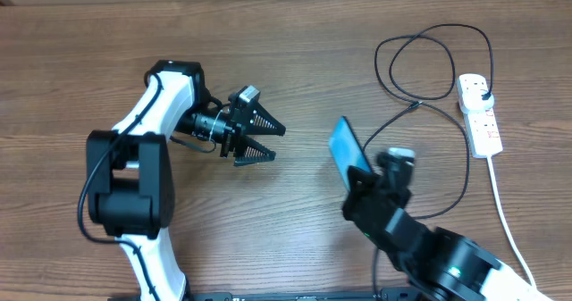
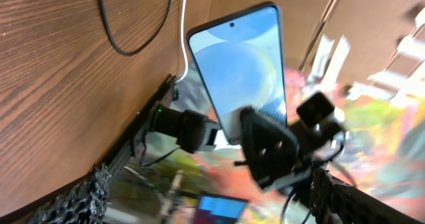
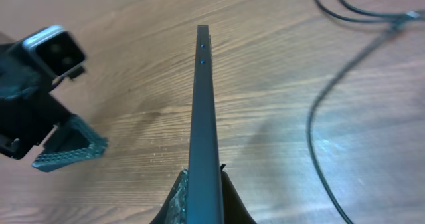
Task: Plug charger to phone and switch on socket
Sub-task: 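Lower the phone with the right gripper and bring the left gripper near, then grasp the phone's left end with the left gripper, then open the right gripper and release the phone to the left gripper, then move the right gripper to the black charging cable's connector end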
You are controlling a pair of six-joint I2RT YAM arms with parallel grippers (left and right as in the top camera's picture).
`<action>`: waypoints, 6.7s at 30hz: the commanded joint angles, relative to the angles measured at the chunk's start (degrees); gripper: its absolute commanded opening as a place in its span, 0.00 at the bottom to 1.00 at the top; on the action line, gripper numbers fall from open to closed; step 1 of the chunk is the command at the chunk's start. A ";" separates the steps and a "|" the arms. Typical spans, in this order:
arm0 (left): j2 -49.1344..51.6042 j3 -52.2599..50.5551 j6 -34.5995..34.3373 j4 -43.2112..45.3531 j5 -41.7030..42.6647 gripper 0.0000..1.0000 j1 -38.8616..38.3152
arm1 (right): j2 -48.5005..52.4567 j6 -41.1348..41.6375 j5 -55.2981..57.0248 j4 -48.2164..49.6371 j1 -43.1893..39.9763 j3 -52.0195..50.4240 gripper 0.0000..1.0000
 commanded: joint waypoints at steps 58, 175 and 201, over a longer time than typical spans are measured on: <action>-63.23 -57.70 -93.18 67.14 -16.39 0.99 2.49 | 2.45 36.57 -16.13 16.76 0.17 -3.26 0.04; -58.75 -57.70 -101.96 76.96 -27.96 0.05 -3.08 | 14.73 18.82 -20.31 9.75 -31.36 -3.26 0.70; -58.75 -57.70 -101.98 76.96 -28.00 0.08 -3.08 | 50.42 3.63 -43.67 48.13 -55.93 -3.26 0.71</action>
